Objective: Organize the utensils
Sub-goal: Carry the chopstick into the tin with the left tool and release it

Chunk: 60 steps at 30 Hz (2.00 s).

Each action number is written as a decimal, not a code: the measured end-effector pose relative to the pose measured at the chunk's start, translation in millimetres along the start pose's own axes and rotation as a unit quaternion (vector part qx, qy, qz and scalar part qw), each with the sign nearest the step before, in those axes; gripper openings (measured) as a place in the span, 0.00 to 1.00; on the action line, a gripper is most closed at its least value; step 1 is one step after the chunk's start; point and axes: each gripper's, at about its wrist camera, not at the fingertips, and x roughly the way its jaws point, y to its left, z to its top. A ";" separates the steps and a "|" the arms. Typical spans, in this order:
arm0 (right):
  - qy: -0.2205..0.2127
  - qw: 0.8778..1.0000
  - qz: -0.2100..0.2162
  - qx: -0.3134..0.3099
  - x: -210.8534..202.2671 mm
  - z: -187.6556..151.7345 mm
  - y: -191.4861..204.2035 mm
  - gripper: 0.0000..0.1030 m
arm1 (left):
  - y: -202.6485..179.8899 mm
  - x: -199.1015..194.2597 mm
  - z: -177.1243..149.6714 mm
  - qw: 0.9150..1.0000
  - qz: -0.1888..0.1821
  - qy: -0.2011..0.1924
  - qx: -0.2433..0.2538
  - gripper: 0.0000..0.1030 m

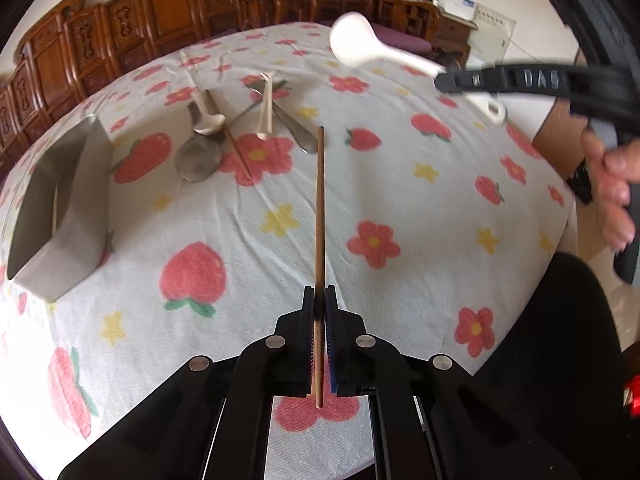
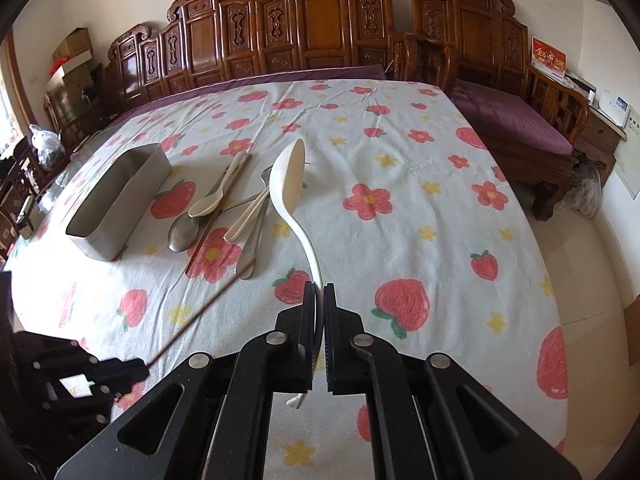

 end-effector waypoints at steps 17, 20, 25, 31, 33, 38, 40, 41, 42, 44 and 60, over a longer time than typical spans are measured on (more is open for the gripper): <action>-0.022 0.999 0.023 -0.033 -9.9 14.9 42.6 0.05 | 73.9 -58.7 34.6 0.993 0.045 -0.086 -0.071 0.04; -0.021 0.999 0.028 -0.034 -3.0 22.2 52.1 0.05 | 90.3 -62.9 39.1 0.991 0.056 -0.093 -0.083 0.04; -0.020 0.998 0.041 -0.033 10.2 36.8 71.7 0.05 | 123.8 -66.1 45.3 0.986 0.077 -0.104 -0.104 0.04; -0.021 0.997 0.056 -0.044 23.3 52.7 105.9 0.05 | 161.2 -69.3 46.5 0.981 0.082 -0.116 -0.131 0.04; -0.021 0.997 0.063 -0.048 26.8 57.0 117.7 0.05 | 172.4 -70.8 44.9 0.979 0.083 -0.119 -0.140 0.04; -0.018 0.995 0.076 -0.066 35.0 65.2 149.7 0.05 | 194.5 -71.3 41.7 0.977 0.094 -0.118 -0.152 0.04; -0.017 0.994 0.081 -0.071 37.5 67.3 160.4 0.05 | 204.7 -70.9 40.3 0.976 0.092 -0.116 -0.162 0.04; -0.017 0.994 0.083 -0.072 38.9 68.2 165.8 0.05 | 208.5 -70.2 39.7 0.975 0.092 -0.115 -0.166 0.04; -0.017 0.994 0.084 -0.074 39.7 69.3 170.5 0.05 | 212.6 -69.3 39.1 0.975 0.092 -0.113 -0.170 0.04; -0.016 0.993 0.086 -0.078 41.6 71.0 179.7 0.05 | 217.6 -67.4 38.1 0.974 0.090 -0.109 -0.175 0.04; -0.008 0.992 0.092 -0.084 55.9 81.6 210.7 0.05 | 242.2 -48.0 44.7 0.972 0.084 -0.101 -0.197 0.04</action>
